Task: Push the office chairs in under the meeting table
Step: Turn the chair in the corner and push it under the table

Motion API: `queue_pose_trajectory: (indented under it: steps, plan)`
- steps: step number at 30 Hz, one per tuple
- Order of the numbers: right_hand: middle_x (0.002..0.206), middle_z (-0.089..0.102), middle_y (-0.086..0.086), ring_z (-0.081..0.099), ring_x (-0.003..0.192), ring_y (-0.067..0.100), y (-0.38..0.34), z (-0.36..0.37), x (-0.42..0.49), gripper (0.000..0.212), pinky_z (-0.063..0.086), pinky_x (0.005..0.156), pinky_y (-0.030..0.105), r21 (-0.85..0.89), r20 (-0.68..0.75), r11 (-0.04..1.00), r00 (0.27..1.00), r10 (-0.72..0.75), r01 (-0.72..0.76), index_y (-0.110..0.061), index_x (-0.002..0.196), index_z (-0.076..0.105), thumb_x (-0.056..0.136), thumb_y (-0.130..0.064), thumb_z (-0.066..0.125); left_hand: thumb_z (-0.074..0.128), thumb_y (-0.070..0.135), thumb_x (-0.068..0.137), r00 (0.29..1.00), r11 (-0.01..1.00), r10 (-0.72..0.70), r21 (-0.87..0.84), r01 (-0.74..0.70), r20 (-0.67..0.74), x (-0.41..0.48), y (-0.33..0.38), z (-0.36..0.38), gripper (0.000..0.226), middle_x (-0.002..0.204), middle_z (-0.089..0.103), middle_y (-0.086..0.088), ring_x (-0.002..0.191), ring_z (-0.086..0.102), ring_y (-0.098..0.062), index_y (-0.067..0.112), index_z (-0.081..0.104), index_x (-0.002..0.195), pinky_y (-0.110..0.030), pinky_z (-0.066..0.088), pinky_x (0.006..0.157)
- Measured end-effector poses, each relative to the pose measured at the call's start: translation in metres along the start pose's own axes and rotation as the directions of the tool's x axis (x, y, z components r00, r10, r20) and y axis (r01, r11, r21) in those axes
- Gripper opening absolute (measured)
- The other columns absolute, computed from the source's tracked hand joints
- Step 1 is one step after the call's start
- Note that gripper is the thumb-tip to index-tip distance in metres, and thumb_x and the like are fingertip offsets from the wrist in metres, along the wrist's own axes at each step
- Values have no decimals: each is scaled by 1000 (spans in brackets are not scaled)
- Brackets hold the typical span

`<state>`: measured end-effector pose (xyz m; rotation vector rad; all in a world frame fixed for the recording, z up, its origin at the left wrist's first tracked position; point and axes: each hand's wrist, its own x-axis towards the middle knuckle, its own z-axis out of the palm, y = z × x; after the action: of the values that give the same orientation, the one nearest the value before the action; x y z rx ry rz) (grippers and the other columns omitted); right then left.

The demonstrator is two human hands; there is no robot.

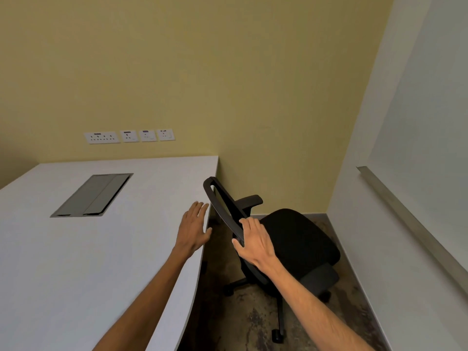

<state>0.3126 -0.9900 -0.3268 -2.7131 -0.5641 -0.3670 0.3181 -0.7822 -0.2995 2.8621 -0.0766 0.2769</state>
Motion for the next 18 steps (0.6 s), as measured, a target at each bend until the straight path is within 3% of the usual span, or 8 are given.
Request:
queue_pose_trajectory:
  steps: [3, 7, 12, 18]
  plan:
    - [123, 56, 9, 56, 108, 20, 5, 21, 8, 51, 47, 95, 31, -29, 90, 999, 995, 49, -46, -8, 133, 41, 90, -29, 58, 64, 38, 89, 998, 1000, 4, 10, -4, 56, 21, -8, 14, 78, 162, 22, -8, 151, 16, -27, 16, 26, 153, -43, 18, 122]
    - [106, 64, 7, 62, 90, 20, 12, 30, 9, 35, 48, 85, 32, -129, 128, 991, 991, 43, -27, -7, 126, 49, 93, -17, 48, 66, 38, 88, 994, 999, 31, 10, -33, 107, 40, -20, 23, 78, 162, 23, -10, 151, 17, -29, 15, 28, 152, -45, 20, 122]
    - [82, 63, 3, 59, 69, 19, 34, 28, -5, 27, 49, 84, 37, -174, 141, 985, 990, 17, 8, -9, 113, 52, 89, -19, 47, 70, 42, 84, 988, 997, 72, 13, -74, 137, 59, -25, 26, 80, 161, 26, -9, 150, 20, -30, 17, 31, 150, -45, 22, 121]
    - [74, 65, 2, 60, 67, 22, 78, 11, -40, 18, 45, 80, 36, -269, 143, 962, 986, 85, -44, -14, 94, 56, 80, -19, 46, 74, 43, 81, 956, 984, 173, 5, -179, 236, 63, -15, 35, 70, 154, 39, -6, 143, 34, -27, 23, 45, 141, -42, 33, 116]
